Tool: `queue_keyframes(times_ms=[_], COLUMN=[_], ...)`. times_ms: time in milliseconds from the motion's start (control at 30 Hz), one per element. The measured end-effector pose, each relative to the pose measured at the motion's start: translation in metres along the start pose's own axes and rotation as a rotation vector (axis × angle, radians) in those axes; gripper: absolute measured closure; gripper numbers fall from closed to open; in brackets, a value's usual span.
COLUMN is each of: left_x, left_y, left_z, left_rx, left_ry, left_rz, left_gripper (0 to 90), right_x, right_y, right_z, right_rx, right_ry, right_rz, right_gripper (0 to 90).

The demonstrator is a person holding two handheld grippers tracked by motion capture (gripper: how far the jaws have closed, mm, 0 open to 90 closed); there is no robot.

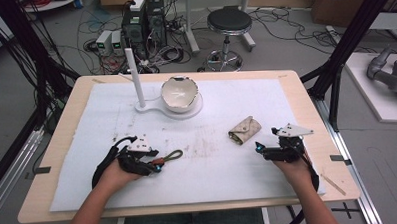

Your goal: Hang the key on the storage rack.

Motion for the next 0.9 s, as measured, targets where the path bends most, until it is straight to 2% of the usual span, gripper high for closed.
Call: queue_keyframes(times_ms=[133,167,233,367,567,733,800,833,867,900], left_x=[-0.001,-0.001,-0.001,-0.001,-0.003,-0.013,-0.020,-0.028,-0.028,-0.037], left_y=[0.000,0.000,0.001,0.001,0.001,0.002,0.003,0.004,0.004,0.006], left_z=[0.001,0.002,0.003,0.003,0.001,-0.003,-0.006,-0.009,-0.009,-0.010], left_rx=[0.003,0.012,0.013,0.018,-0.005,-0.031,-0.044,-0.049,-0.049,-0.055], left_ry=[-0.010,-0.010,-0.011,-0.011,-0.019,-0.019,-0.004,0.014,0.014,0.033], left_rz=[0.001,0.000,0.000,-0.003,0.008,0.051,0.079,0.110,0.110,0.151], left_gripper=[51.9,59.7,65.9,67.2,69.1,69.1,69.1,69.1,69.1,69.1], right_x=[0.000,0.000,0.000,0.000,0.000,0.000,0.001,0.002,0.002,0.002], right_y=[0.000,0.000,0.000,0.000,0.000,0.000,-0.001,-0.002,-0.002,-0.002], right_z=[0.000,0.000,0.000,-0.001,-0.002,-0.001,-0.001,0.000,0.000,0.000], right_rx=[-0.003,-0.005,-0.007,-0.005,-0.009,-0.011,-0.009,-0.005,-0.005,-0.005], right_ry=[-0.001,0.000,-0.001,0.001,0.000,0.001,0.004,0.004,0.004,0.002], right_rz=[-0.001,0.000,-0.001,-0.002,0.001,-0.002,-0.008,-0.011,-0.011,-0.010], right_gripper=[16.9,16.9,17.0,16.9,16.9,17.0,17.0,17.0,17.0,16.9])
Point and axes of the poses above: each handheld gripper's, and its own axes: x roughly forward along the jaws, y roughly out of its top, z roughly to its right, the point moved 4 cm from there along x, roughly forward along the jaws, and after that the axes turned 13 degrees about -z, right-handed, at the moved point
